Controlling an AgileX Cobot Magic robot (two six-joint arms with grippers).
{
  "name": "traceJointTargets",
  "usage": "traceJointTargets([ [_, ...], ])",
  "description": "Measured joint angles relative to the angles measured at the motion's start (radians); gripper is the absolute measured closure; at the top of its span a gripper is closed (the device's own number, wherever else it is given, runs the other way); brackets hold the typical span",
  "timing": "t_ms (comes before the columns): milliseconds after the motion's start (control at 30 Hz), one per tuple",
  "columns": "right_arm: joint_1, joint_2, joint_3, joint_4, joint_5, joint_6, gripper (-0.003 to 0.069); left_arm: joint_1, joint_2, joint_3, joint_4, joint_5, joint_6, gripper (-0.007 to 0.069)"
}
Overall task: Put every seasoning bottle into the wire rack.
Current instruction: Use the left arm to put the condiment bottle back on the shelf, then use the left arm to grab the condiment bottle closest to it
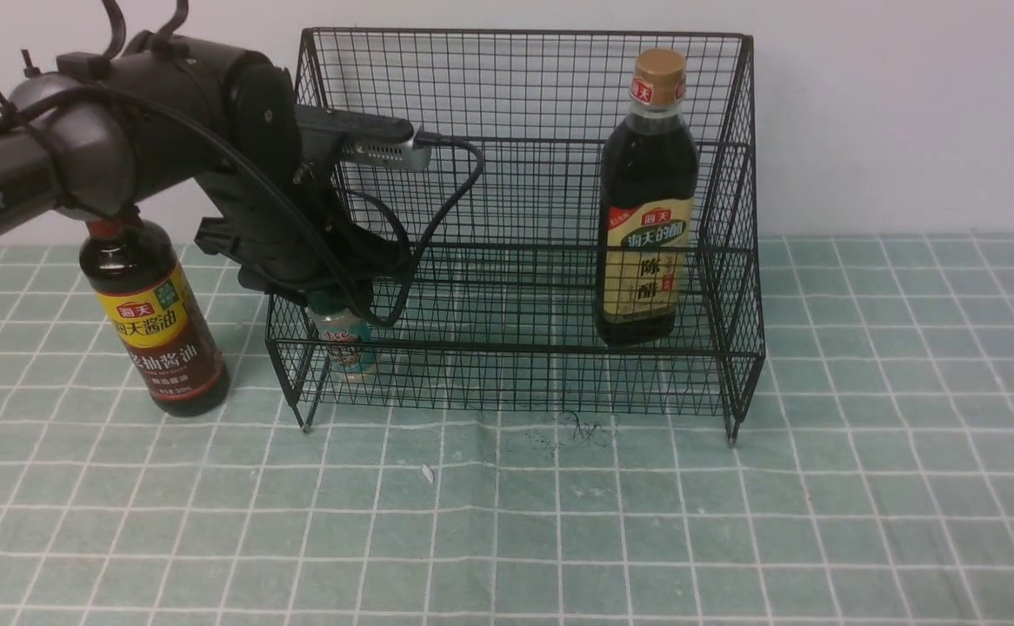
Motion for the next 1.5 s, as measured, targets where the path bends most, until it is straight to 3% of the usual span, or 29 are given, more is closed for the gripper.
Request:
traceJointTargets([
  [267, 0.0, 0.0, 0.0, 0.0, 0.0, 0.002, 0.0673, 0.0, 0.0, -0.007, 0.001, 0.018, 0.001, 0.0225],
  [600, 0.0, 0.0, 0.0, 0.0, 0.0, 0.011, 0.0673, 0.0, 0.0, -0.196, 0.025, 0.243, 0.01, 0.0202],
  [767, 0.0, 0.0, 0.0, 0.0, 0.0, 0.011, 0.0673, 0.0, -0.001, -0.344, 0.026, 0.365, 0.037, 0.03],
  [933, 0.0, 0.0, 0.0, 0.0, 0.0, 0.011, 0.0673, -0.001, -0.113, -0.406, 0.056, 0.38, 0.071, 0.0572],
  [1000, 0.0, 0.0, 0.0, 0.0, 0.0, 0.011, 0.0673, 0.003, -0.168, -0.408, 0.087, 0.387, 0.071, 0.061],
  [1200, 0.0, 0.0, 0.0, 0.0, 0.0, 0.011, 0.0673, 0.086, -0.337, -0.397, 0.136, 0.397, 0.065, 0.0631],
  [1333, 0.0, 0.0, 0.0, 0.0, 0.0, 0.011, 0.0673, 0.158, -0.475, -0.273, 0.111, 0.381, 0.064, 0.0631],
  [1500, 0.0, 0.0, 0.0, 0.0, 0.0, 0.011, 0.0673, 0.218, -0.677, 0.116, 0.069, 0.061, 0.064, 0.063],
])
